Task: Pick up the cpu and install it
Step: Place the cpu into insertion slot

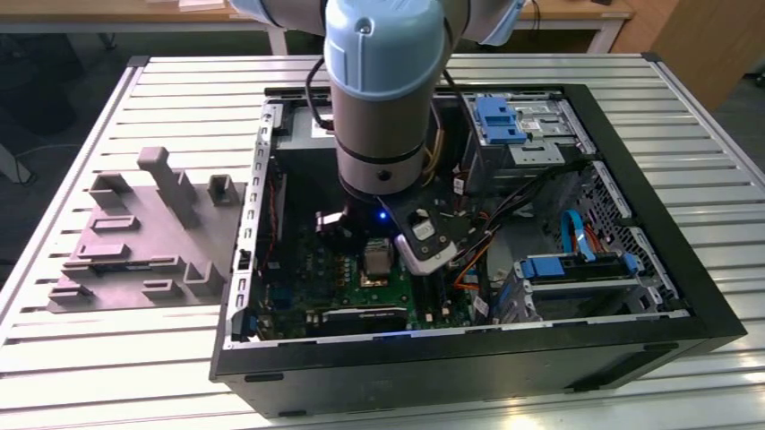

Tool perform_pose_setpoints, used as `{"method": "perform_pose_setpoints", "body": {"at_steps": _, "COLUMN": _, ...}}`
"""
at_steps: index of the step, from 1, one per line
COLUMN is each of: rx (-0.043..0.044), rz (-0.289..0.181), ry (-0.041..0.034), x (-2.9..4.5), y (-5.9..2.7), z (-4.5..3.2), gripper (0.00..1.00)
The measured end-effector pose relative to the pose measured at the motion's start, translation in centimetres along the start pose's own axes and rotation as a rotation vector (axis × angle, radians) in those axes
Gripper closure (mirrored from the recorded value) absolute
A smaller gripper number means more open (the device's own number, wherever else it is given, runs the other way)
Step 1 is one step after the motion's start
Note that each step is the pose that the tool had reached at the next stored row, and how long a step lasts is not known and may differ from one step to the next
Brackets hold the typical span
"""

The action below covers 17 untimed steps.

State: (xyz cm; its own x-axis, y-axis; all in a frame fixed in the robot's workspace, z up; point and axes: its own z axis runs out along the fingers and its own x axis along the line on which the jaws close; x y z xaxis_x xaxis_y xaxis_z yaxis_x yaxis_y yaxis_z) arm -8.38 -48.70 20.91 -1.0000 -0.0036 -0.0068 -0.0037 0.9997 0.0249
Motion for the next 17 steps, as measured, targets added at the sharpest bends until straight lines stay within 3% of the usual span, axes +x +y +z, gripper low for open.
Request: {"method": "perform_pose_setpoints", "body": {"at_steps": 17, "rx": 0.0000, "rz": -0.003, "ry": 0.0009, "x": 0.51, "y": -0.04, "z": 1.58, "gripper": 0.53}}
